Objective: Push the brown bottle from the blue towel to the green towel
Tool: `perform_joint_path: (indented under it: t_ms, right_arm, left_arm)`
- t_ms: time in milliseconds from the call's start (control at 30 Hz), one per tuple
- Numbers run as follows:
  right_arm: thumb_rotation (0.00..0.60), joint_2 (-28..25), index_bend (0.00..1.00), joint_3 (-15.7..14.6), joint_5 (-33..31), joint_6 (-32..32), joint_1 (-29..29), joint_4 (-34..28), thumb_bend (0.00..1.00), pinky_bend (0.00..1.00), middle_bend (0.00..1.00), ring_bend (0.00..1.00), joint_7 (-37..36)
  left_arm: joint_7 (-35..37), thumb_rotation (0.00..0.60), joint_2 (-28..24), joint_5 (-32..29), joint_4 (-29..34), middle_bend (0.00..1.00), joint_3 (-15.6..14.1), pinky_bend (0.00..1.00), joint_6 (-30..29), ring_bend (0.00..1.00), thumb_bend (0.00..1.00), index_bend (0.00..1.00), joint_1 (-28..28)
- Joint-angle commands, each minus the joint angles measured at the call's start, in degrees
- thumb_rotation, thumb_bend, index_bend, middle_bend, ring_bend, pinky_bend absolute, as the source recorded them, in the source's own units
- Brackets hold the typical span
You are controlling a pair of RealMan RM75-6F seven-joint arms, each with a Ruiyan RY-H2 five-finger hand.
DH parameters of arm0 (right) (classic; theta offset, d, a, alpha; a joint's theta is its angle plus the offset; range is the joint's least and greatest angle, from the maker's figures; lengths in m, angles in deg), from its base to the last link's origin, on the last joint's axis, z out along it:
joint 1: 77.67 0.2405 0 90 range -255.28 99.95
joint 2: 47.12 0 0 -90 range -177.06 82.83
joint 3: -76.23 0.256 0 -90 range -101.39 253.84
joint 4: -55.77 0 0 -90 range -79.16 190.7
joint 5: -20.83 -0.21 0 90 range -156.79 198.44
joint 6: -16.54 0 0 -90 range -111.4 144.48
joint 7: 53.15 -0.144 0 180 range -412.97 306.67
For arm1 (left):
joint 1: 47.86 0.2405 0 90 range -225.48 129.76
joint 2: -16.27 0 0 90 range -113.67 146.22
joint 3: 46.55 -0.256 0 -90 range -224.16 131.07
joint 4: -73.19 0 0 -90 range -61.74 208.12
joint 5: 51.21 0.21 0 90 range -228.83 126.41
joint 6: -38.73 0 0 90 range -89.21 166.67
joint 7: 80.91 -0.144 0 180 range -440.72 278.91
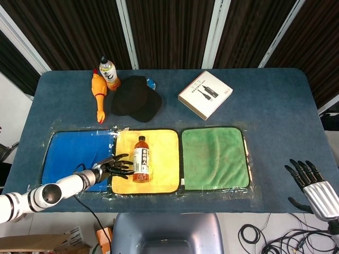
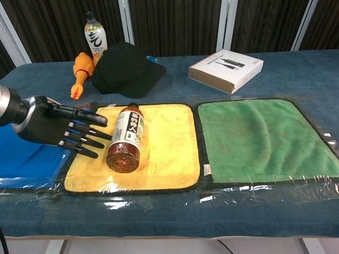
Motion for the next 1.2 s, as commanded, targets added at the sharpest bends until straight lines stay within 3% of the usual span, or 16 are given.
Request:
perform_joint_path:
  t_ms: [33, 433, 633, 1200]
  right_arm:
    - [0.600, 0.0, 0.00, 0.0, 0.0, 0.1, -0.1, -0.1, 0.14, 0.00, 0.01, 0.00, 0.0]
    - [0.600, -0.2, 0.00, -0.1, 0.5, 0.8, -0.3, -0.2, 0.14, 0.00, 0.01, 0.00, 0.1]
    - [0.600, -0.3, 0.00, -0.2, 0.7, 1.4, -0.5, 0.0, 0.14, 0.00, 0.01, 0.00, -0.5]
    - [0.600, -0.4, 0.00, 0.0, 0.3, 1.6, -0.8, 0.6, 0.14, 0.00, 0.01, 0.00, -1.6]
  left_arm:
    - [0.4, 0.600, 0.5, -0.5, -0.3, 0.18, -0.4, 0.40, -0.1, 0.13, 0.14, 0.00, -1.0]
    - [1.3, 0.600, 3.6, -1.3, 0.3, 0.18, 0.3, 0.41, -1.8, 0.14, 0.13, 0.00, -3.7]
    - [1.0, 0.600, 5.6, -2.5, 0.0, 0.18, -0.9, 0.41, -4.0, 0.14, 0.13, 0.00, -6.0]
    - [2.1, 0.600, 9.3, -3.8, -4.7, 0.18, 1.6, 0.41, -0.6, 0.14, 0.13, 0.00, -7.5]
